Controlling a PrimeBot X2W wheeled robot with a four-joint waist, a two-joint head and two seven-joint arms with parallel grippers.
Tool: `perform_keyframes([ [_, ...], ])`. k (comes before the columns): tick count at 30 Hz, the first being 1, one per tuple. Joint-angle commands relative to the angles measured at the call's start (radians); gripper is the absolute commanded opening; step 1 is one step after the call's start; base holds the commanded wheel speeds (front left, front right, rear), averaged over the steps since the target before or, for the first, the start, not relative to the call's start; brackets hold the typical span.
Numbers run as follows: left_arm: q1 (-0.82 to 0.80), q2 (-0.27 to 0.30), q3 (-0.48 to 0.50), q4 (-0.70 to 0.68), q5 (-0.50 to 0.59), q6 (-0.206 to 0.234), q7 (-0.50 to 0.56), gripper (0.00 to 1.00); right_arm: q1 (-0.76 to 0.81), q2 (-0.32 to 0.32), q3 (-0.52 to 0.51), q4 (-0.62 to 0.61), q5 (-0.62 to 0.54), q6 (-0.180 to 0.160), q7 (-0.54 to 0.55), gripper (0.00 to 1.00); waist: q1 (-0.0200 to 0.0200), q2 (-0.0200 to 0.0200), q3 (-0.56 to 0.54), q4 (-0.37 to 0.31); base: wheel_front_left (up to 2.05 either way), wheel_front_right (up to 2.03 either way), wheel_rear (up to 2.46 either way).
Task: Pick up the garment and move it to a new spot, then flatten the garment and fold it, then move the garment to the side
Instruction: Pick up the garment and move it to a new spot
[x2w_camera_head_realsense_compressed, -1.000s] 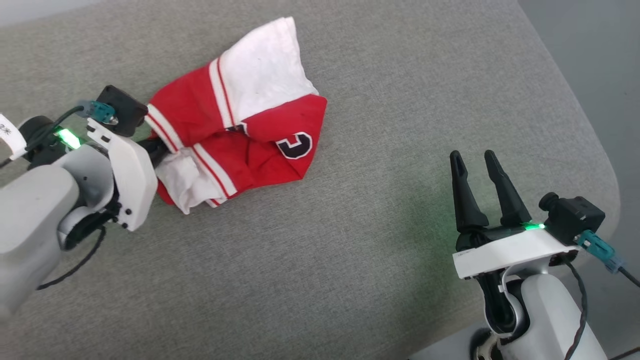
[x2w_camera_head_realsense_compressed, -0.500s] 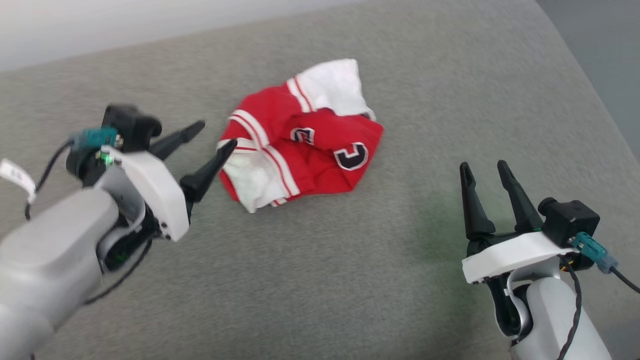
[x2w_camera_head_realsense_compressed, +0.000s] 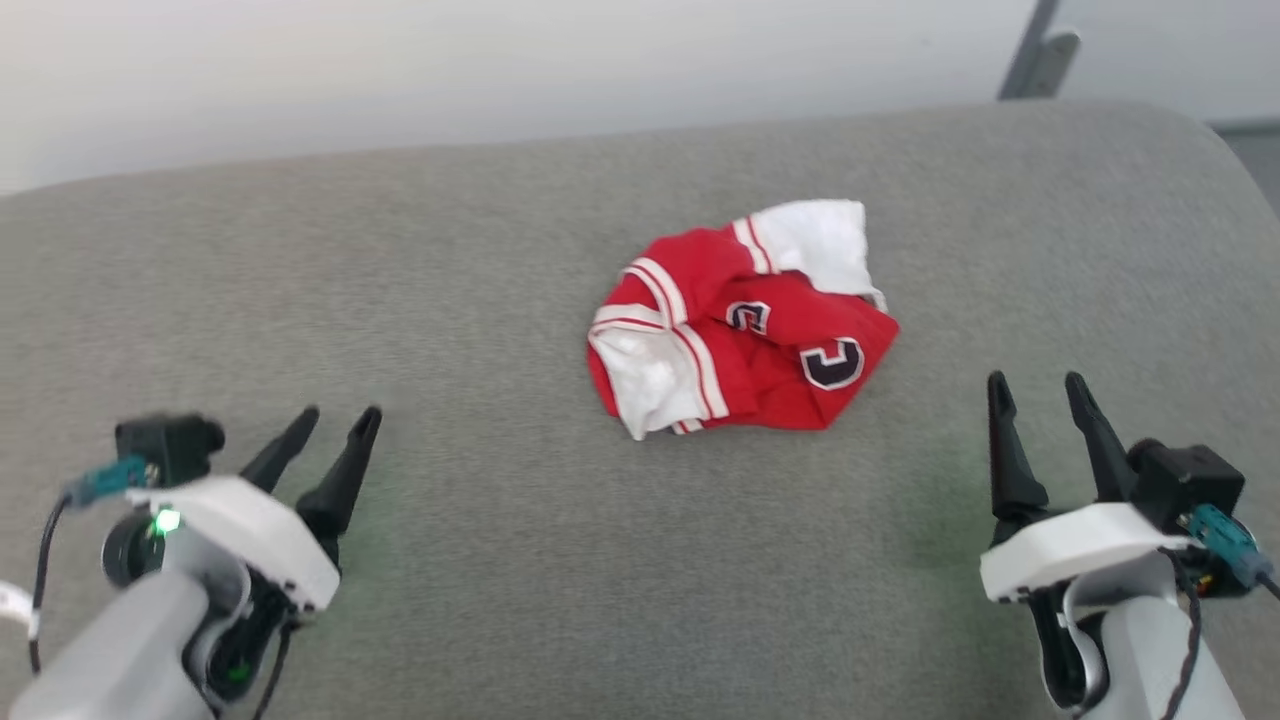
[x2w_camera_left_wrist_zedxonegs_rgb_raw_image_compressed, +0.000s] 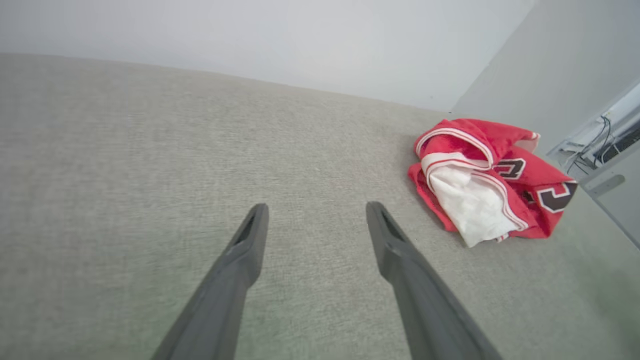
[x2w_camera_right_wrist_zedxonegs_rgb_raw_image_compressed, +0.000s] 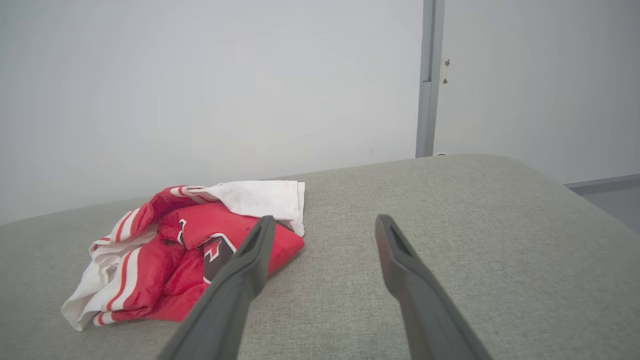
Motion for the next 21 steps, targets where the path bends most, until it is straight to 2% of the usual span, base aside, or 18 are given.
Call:
perform_keyframes([
  [1,0.025,-0.011,0.025,0.000,0.016,0.002,-0.005,1.00,0.014,0.000,-0.004,0.000,-0.004,0.000,-0.005,1.00,0.0000,0.0000,-0.030,0.034,0.00,0.00,0.00],
  [8,0.255,-0.085,0.308,-0.032,0.205,0.002,-0.005,1.00,0.083,0.000,-0.059,-0.004,-0.045,0.000,-0.005,1.00,0.0000,0.0000,-0.091,0.091,0.00,0.00,0.00],
  [15,0.437,-0.149,0.604,-0.126,0.492,0.002,-0.005,1.00,0.113,-0.001,-0.088,-0.025,-0.075,0.000,-0.005,1.00,0.0000,0.0000,-0.110,0.104,0.00,0.00,0.00],
  [21,0.532,-0.215,0.756,-0.252,0.657,0.002,-0.005,1.00,0.131,0.000,-0.120,-0.062,-0.082,0.000,-0.005,1.00,0.0000,0.0000,-0.115,0.109,0.00,0.00,0.00],
])
